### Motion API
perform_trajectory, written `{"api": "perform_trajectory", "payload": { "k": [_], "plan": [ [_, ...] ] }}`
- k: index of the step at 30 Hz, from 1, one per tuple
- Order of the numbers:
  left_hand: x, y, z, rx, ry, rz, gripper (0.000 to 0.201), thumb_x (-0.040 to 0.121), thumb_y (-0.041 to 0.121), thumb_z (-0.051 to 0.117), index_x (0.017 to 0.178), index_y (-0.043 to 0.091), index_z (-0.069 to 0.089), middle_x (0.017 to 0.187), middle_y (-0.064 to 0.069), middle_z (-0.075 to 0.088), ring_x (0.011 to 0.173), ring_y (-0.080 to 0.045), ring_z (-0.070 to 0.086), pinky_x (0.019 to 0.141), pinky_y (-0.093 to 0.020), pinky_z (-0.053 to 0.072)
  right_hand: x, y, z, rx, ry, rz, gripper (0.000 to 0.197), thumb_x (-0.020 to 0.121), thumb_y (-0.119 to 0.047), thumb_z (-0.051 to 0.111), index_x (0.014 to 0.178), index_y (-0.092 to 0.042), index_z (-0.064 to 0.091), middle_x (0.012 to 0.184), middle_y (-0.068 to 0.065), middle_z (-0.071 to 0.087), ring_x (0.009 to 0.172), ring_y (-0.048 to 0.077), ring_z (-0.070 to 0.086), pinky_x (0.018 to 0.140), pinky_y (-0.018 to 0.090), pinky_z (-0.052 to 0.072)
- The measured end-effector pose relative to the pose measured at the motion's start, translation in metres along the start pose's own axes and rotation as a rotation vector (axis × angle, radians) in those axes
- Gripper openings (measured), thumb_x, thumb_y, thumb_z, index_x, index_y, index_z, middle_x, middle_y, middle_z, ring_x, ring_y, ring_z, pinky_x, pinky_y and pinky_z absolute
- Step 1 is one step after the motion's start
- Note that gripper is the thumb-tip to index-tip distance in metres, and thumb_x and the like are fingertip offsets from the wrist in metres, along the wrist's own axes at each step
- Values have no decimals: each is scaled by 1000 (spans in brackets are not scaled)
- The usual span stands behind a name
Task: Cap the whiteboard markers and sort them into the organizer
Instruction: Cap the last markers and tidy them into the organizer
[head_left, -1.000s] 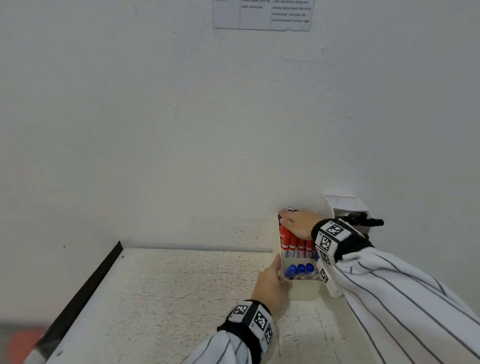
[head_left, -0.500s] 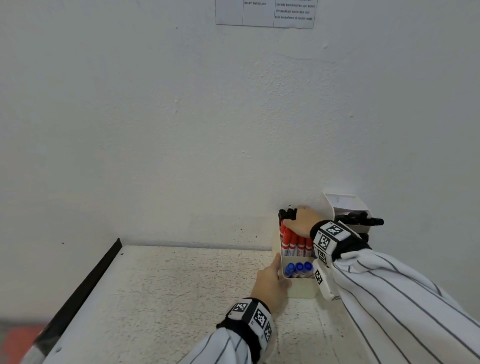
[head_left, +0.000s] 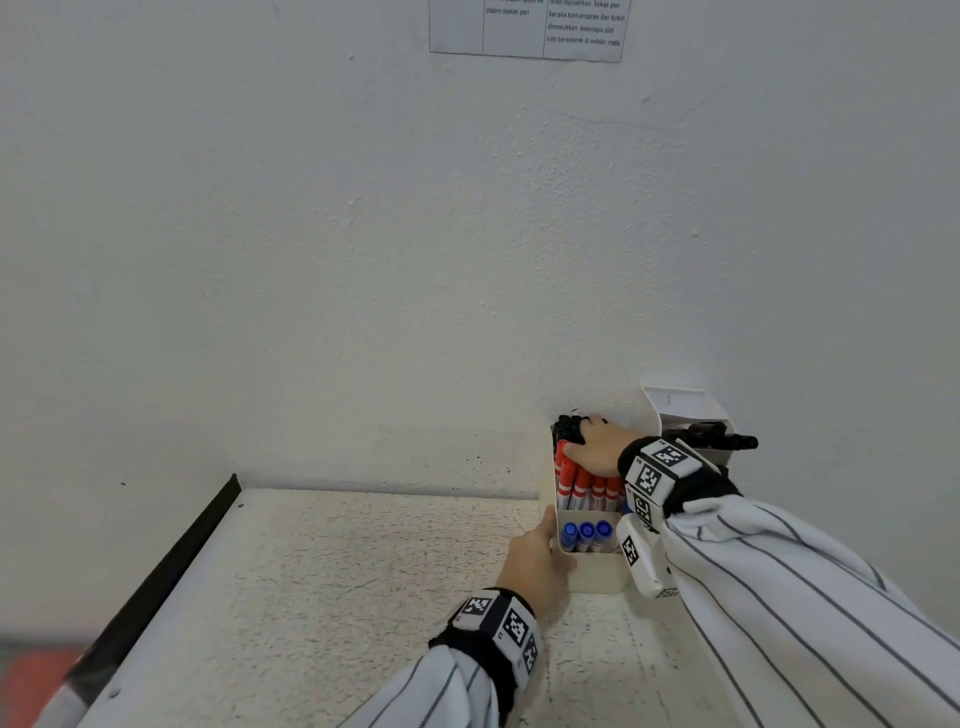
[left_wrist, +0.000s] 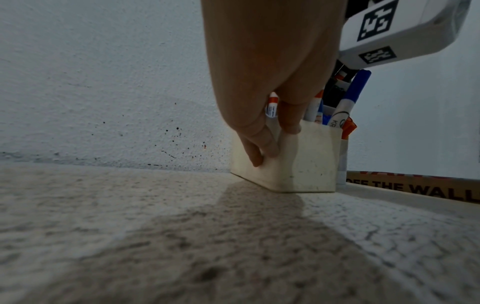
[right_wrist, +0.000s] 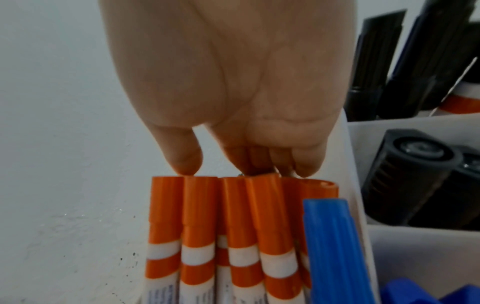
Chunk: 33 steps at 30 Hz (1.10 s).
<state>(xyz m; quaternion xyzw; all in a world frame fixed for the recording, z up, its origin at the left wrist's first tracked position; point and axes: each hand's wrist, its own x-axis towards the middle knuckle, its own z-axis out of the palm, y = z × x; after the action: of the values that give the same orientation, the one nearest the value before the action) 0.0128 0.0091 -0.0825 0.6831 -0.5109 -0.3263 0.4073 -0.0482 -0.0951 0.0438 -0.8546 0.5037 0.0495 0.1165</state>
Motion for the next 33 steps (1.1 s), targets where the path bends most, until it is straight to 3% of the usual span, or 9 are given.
{"api": "perform_trajectory", "payload": {
  "k": [2,4,7,10,16,21,25,30,33],
  "plan": [
    [0,1,-1,11,-8,6,56,90,3,49,141,21,34,125,-4,59,109,-19,57,94,-26,48,-5,0,-2,-11,-27,-48,53,98,-32,33,141,-3,27,147,15,30,132,29,33,109,34,28],
    [-1,2,-2,5,-15,4,54,90,3,48,139,21,36,125,-4,59,109,-20,57,93,-26,48,-12,2,-8,41,-18,-89,45,97,-27,36,137,-6,37,140,13,42,126,27,42,105,33,33],
    [-2,4,-1,4,-5,-3,52,90,2,48,138,19,37,125,-5,59,108,-22,59,94,-31,49,-23,11,-26,190,215,-90,25,90,-16,49,112,-12,61,121,9,59,110,24,54,97,34,43],
    [-4,7,0,-10,3,-18,52,90,2,47,138,18,36,127,-5,58,110,-22,58,95,-31,47,-38,27,-53,161,408,-45,13,81,-13,58,88,-24,59,103,-1,59,98,19,55,90,36,47],
    [-10,11,-1,5,20,-26,51,91,7,45,140,19,35,130,-5,56,115,-21,55,94,-27,46,-65,67,-70,-201,113,47,44,72,-27,75,111,-31,56,114,-5,57,103,17,53,90,34,47],
    [-14,16,2,29,23,-28,49,92,9,43,138,22,36,127,-4,58,111,-22,56,90,-24,45,-71,85,-53,-179,384,-80,21,86,-30,60,107,-31,61,112,-6,63,104,17,56,90,35,42],
    [-16,17,1,48,12,-44,50,92,9,43,139,23,34,128,-5,57,114,-22,55,91,-24,43,-70,94,-54,28,554,-109,22,91,-26,53,112,-20,58,107,1,65,96,20,58,83,34,44],
    [-18,18,1,44,0,-68,50,93,9,43,141,21,31,132,-6,54,117,-23,53,92,-24,40,-72,98,-51,-160,373,-104,33,81,-39,65,111,-26,56,109,-6,63,102,17,56,91,35,41],
    [-18,17,1,48,-17,-74,51,93,11,44,142,21,31,133,-6,53,119,-23,52,97,-28,42,-66,97,-44,-208,440,-105,26,82,-30,64,107,-25,57,109,-4,62,103,18,54,90,35,39]
  ]
}}
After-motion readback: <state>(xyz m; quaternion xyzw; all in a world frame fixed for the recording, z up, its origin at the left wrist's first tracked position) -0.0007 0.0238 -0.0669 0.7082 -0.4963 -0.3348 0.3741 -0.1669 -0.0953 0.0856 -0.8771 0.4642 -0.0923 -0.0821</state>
